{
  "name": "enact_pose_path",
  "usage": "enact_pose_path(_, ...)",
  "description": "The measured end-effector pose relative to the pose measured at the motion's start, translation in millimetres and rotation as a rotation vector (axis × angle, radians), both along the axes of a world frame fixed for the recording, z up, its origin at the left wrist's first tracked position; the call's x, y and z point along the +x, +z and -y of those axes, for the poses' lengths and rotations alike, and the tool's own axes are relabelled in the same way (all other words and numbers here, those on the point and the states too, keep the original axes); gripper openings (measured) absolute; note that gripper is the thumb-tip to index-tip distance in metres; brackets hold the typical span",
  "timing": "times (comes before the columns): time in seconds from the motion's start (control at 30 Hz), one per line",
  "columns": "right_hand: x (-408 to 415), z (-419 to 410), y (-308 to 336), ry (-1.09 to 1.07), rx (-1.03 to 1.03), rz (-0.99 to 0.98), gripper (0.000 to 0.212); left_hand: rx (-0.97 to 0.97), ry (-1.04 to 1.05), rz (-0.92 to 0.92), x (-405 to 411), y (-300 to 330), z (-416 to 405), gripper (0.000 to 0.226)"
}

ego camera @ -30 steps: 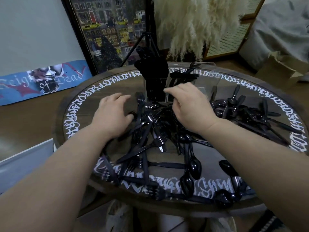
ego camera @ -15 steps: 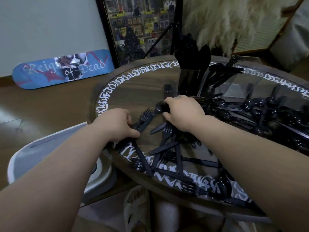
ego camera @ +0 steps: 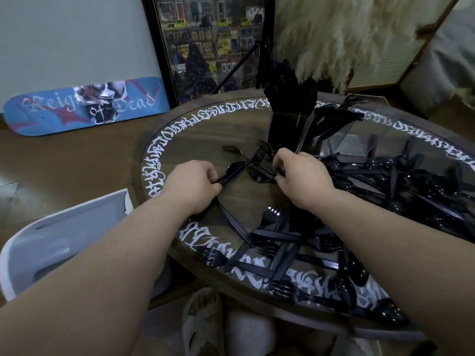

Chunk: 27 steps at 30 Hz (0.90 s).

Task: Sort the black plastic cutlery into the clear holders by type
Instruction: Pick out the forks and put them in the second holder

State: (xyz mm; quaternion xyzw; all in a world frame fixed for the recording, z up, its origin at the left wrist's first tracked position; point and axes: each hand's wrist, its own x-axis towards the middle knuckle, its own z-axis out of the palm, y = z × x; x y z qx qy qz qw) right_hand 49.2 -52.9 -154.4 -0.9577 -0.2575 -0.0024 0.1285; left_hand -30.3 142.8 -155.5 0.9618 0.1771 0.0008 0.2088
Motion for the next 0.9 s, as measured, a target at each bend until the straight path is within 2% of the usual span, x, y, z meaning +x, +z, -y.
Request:
enact_pose_path(0.23, 1.0, 10.1, 19.4, -0.101, 0.142, -0.028, 0.030, -0.134, 0.043, 0.181, 5.4, 7.1, 9.3, 0.011)
enact_pose_path(0.53, -7.7, 22.1, 39.8, -0.151, 0.411, -0.009, 0.018, -0.332, 0.097, 0.447, 5.9, 26.0, 19.9, 0.016)
enact_pose_path(0.67, -17.0, 27.6, 48.0, -0.155, 0.550, -0.141, 0.007, -0.411, 0.116, 0.500, 9.4, 31.0, 32.8, 0.021)
enact_pose_path(0.77, -31.3, 32.3, 53.1, -0.105, 0.538, -0.246, 0.006, -0.464, 0.098, 0.517, 12.8, 34.6, 50.6, 0.023)
enact_pose_path(0.9, -44.6, 43.4, 55.7, -0.052, 0.515, -0.289, 0.013, -0.485, 0.057, 0.512, 17.1, 38.5, 75.4, 0.023)
